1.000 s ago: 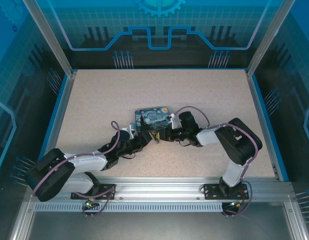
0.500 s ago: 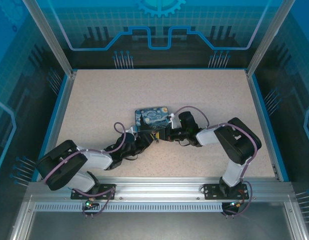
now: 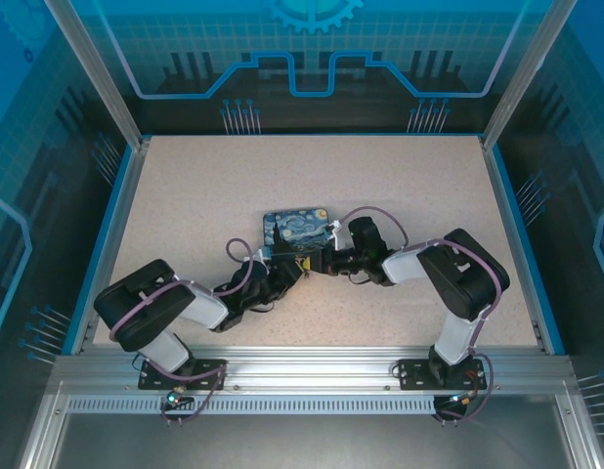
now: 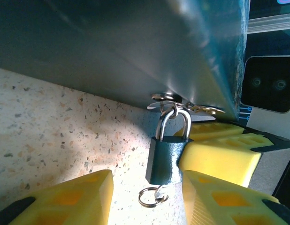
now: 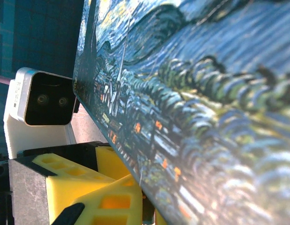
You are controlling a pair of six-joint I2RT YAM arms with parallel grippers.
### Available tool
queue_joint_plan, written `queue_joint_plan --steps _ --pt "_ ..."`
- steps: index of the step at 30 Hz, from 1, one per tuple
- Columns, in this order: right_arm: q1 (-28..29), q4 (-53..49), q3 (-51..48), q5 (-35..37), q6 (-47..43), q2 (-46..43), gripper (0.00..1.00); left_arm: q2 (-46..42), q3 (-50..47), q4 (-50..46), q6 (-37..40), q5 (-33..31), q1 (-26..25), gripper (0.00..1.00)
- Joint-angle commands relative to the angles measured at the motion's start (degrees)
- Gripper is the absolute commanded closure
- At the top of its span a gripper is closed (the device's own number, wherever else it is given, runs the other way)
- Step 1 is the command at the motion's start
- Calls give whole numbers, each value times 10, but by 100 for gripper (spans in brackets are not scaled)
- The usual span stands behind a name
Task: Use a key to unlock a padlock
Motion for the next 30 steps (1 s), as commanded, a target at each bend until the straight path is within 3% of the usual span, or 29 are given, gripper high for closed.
queue_joint_plan --steps 1,30 --pt "6 -1 9 -13 17 15 89 14 1 61 -14 -11 -6 57" --pt "12 41 -1 -13 88 34 90 104 6 244 -65 -21 -11 64"
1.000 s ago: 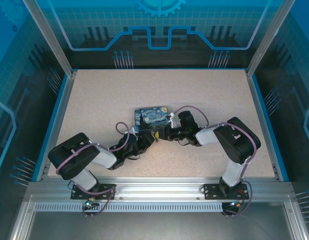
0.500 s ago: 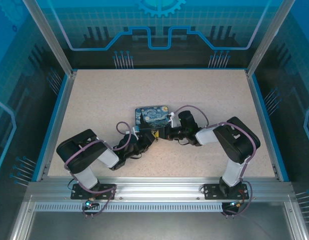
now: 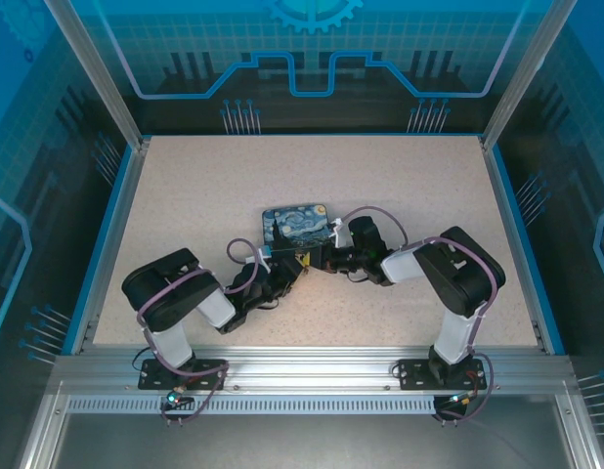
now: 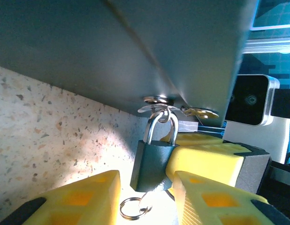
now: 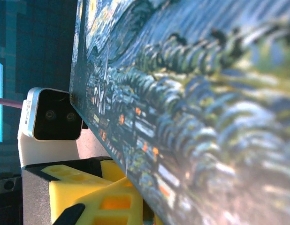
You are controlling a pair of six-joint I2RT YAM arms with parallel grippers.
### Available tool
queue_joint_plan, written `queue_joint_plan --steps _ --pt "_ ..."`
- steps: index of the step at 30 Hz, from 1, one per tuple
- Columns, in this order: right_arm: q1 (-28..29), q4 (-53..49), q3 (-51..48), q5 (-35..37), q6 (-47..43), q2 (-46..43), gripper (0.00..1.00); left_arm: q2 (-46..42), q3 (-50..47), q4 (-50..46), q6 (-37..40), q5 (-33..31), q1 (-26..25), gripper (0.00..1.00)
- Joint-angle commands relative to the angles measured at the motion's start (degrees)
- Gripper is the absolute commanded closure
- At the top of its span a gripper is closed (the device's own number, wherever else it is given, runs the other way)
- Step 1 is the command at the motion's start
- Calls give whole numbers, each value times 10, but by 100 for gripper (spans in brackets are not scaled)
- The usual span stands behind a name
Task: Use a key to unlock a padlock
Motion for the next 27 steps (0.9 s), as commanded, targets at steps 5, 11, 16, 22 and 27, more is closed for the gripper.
queue_joint_plan --steps 5,11,16,22,27 --pt "13 6 -3 -30 40 16 89 3 12 91 -13 1 -8 66" --pt "14 11 -4 -29 47 18 88 -14 15 85 -7 -7 -9 74" --pt "13 15 -13 -14 46 9 85 -39 15 56 5 -14 -10 85" --pt "10 8 -18 0 41 -8 82 -74 15 9 21 -22 -10 90" --pt "4 -8 -21 7 32 -23 75 -87 15 -9 26 -25 -11 91"
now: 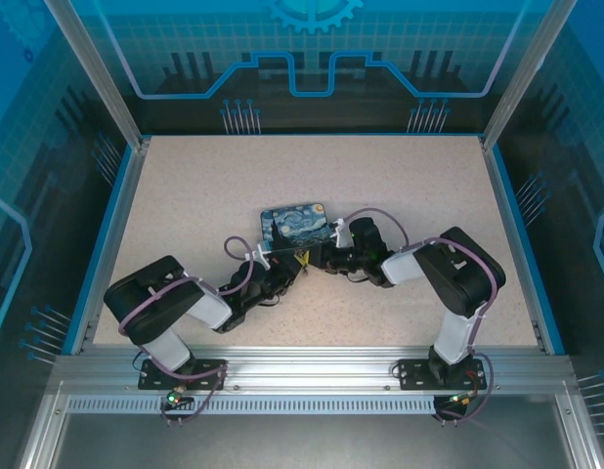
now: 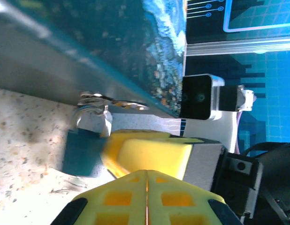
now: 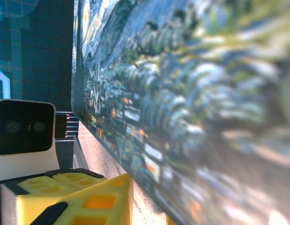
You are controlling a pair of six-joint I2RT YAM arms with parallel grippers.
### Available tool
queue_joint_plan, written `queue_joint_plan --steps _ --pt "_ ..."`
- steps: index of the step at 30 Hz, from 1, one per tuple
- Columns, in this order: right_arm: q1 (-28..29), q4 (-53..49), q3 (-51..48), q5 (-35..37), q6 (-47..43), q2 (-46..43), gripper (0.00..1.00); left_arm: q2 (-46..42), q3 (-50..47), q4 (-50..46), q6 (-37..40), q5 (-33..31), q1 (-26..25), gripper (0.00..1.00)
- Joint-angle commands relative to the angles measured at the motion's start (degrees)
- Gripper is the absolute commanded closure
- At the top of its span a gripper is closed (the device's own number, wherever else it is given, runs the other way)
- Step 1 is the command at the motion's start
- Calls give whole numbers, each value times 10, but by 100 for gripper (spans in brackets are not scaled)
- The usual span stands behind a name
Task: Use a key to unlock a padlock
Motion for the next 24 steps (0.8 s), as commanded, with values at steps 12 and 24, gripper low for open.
queue_joint_plan --steps 12,24 --pt "2 -95 -7 24 -70 -45 70 -76 -1 -42 54 -27 -2 81" --pt "26 -176 8 87 -216 -82 54 -371 19 -430 175 -80 23 65"
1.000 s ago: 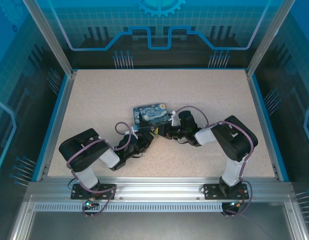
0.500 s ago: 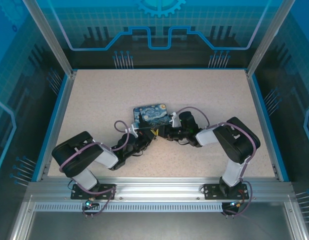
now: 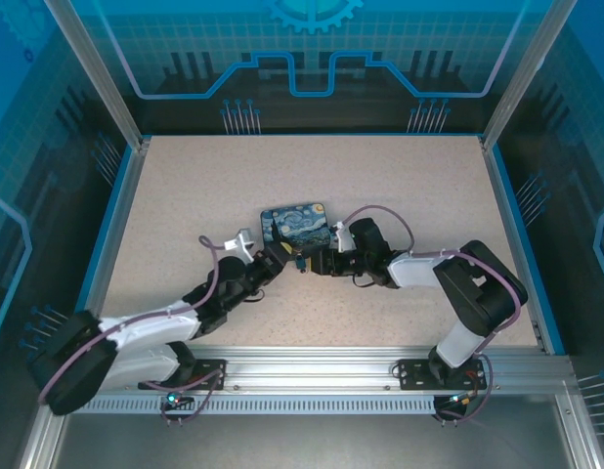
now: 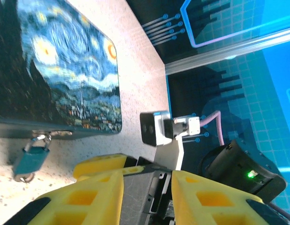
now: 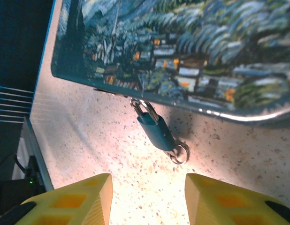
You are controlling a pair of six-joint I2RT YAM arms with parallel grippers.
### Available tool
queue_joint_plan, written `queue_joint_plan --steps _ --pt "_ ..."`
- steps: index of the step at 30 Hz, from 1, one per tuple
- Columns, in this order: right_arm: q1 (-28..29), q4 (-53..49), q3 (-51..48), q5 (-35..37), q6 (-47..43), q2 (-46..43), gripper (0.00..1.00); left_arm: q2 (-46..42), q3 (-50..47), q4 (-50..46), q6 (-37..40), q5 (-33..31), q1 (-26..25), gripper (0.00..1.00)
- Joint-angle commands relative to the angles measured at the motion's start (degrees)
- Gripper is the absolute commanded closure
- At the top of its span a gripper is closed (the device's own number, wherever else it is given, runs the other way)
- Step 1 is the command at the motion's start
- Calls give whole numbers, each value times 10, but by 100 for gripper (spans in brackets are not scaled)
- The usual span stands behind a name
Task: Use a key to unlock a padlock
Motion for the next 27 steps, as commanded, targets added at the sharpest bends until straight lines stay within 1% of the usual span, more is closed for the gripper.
queue_joint_plan --steps 1,5,6,10,13,23,27 --pt "13 -2 11 11 -44 10 54 -62 13 -149 54 -24 20 64" --pt "21 26 15 18 -51 25 52 -113 10 -204 65 -17 36 60" --pt "24 29 18 22 -54 30 52 -123 10 -215 69 -16 38 58" --pt "26 50 23 23 -54 50 52 -141 6 -238 74 4 48 49" --pt "28 74 24 21 -49 64 52 -142 2 -240 76 21 54 45" --pt "30 111 41 23 -37 106 53 -140 0 -241 85 36 59 42" --pt "31 124 44 13 -30 116 60 -136 -2 -241 85 43 62 41"
